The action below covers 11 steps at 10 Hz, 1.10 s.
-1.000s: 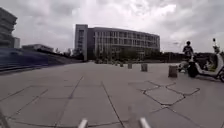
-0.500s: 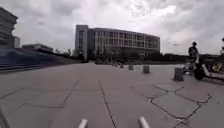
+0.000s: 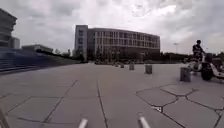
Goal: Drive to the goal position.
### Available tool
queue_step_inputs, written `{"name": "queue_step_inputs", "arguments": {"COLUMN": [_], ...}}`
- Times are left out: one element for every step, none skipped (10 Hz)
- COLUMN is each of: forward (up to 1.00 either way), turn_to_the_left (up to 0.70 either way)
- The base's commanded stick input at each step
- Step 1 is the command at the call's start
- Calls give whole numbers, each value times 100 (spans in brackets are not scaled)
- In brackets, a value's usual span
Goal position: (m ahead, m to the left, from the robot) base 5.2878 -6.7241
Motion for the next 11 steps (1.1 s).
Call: {"name": "queue_step_inputs", "arguments": {"forward": [70, 70, 70, 70, 70, 70, 70, 70, 70, 70, 70], "turn_to_the_left": [-35, -35, -35, -35, -35, -35, -35, -35, -27, -12, 0]}}
